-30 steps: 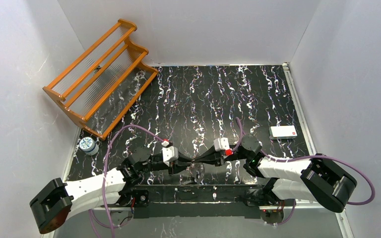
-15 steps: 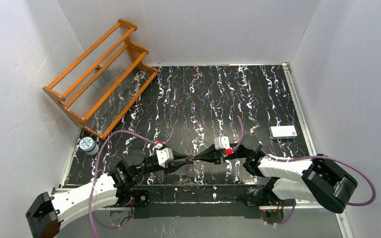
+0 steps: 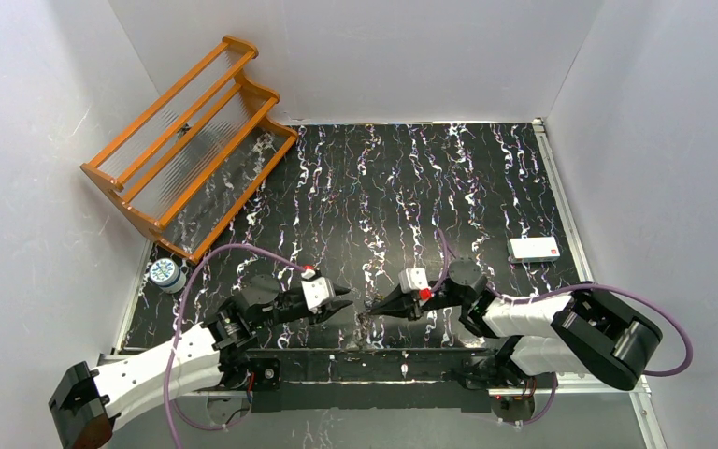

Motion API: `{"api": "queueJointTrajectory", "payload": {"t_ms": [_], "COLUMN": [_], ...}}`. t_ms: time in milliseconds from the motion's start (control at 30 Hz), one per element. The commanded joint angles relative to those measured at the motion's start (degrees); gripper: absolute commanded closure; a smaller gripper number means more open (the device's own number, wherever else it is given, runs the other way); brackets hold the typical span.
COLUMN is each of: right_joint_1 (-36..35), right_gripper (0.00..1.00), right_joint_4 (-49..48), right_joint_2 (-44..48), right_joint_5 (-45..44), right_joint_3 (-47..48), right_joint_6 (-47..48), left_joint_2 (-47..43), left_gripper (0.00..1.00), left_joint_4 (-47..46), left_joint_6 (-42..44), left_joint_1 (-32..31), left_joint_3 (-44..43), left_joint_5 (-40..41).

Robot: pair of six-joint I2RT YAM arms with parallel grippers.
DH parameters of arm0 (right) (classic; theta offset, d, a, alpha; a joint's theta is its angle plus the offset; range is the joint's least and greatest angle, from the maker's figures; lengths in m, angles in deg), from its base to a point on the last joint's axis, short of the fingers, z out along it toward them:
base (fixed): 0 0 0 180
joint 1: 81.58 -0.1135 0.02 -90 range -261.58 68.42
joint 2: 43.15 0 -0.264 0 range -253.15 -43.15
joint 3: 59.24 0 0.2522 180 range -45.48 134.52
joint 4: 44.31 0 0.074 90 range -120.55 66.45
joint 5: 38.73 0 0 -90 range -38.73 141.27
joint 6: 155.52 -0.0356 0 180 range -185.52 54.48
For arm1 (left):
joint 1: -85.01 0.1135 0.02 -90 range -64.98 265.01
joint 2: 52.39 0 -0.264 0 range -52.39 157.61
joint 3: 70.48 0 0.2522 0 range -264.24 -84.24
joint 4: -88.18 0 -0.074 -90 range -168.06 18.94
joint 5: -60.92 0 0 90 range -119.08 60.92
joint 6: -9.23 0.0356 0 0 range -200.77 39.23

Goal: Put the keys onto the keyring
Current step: Adjust the key on the keyring.

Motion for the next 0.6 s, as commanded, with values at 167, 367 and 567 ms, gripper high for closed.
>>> {"api": "queueJointTrajectory", "payload": {"t_ms": [167, 367, 567], "right_joint_1": [0.0, 0.0, 0.0], "right_gripper": [0.99, 0.99, 0.99], "right_joint_4": [0.7, 3.9, -6.2], "right_joint_2": [1.4, 1.0, -2.0], "right_joint_5": [2.9, -2.4, -5.6], "right_joint_3": [-4.0, -5.0, -8.7], "right_joint_6": [3.0, -2.6, -10.3], "left_joint_2": [4.1, 7.8, 11.8], "left_gripper": [0.74, 0.75, 0.76], "left_joint_4": [-3.1, -10.3, -18.4], "left_joint_6": [1.0, -2.9, -6.6], "left_joint_1": [-0.3, -0.3, -1.1], "left_joint_3": [-1.3, 0.8, 3.3], "left_joint_5": [-8.2, -13.4, -15.2]}}
